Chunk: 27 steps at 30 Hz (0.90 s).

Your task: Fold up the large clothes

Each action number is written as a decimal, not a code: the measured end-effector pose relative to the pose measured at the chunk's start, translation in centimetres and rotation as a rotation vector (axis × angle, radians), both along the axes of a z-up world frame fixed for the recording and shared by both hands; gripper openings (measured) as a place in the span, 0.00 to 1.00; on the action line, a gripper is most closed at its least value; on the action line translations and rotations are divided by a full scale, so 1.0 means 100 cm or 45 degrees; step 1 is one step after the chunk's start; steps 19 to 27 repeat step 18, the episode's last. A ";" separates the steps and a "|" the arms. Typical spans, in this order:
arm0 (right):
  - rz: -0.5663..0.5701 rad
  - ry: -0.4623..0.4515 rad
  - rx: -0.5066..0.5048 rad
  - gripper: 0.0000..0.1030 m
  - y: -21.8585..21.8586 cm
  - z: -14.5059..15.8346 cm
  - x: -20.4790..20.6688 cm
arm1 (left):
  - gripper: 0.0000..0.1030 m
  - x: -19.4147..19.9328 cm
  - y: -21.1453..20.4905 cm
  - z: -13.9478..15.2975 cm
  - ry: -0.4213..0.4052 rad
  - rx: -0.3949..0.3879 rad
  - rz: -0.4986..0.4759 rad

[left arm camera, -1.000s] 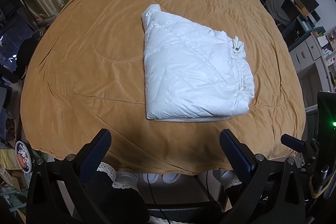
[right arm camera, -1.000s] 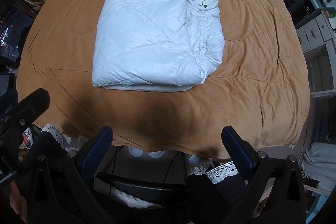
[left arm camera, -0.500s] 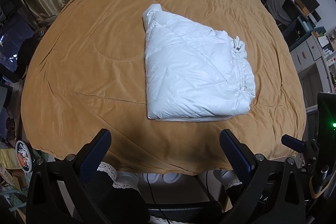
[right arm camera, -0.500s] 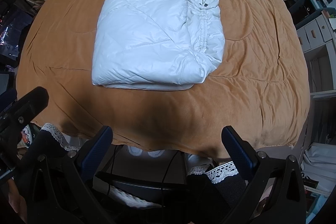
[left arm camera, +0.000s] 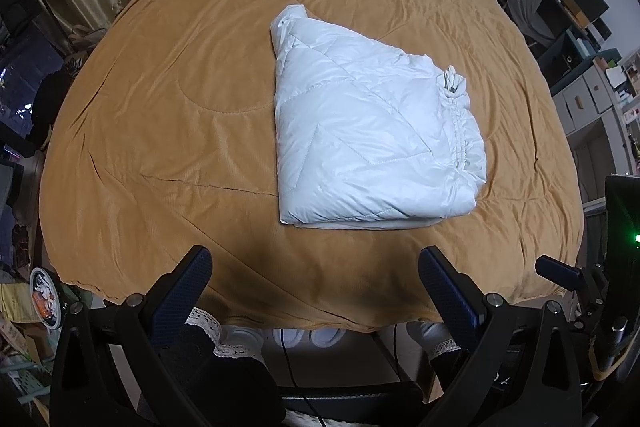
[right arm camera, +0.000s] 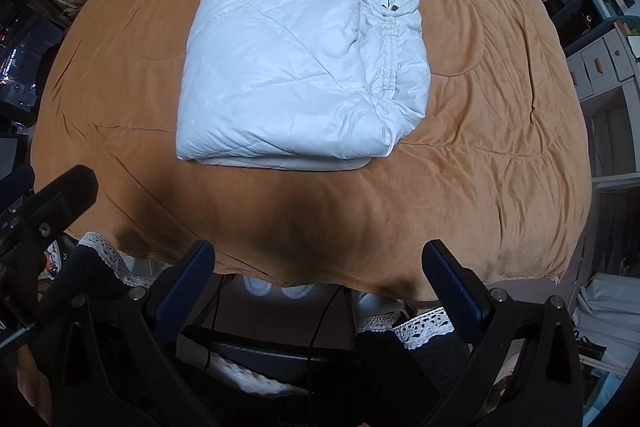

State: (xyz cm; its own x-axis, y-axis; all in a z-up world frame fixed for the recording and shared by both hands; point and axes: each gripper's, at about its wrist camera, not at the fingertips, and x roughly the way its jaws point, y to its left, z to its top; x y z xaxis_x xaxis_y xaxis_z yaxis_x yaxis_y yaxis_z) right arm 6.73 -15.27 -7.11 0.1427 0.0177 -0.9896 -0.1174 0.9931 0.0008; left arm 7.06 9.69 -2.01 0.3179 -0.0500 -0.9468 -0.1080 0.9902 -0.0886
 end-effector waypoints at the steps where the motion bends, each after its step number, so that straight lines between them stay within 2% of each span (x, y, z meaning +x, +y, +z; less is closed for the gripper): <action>1: 0.000 0.001 0.001 1.00 0.000 0.000 0.000 | 1.00 0.000 0.000 0.000 -0.001 0.000 -0.002; 27: 0.007 0.008 0.001 1.00 0.002 -0.001 0.000 | 1.00 -0.001 0.000 -0.002 0.004 -0.001 -0.001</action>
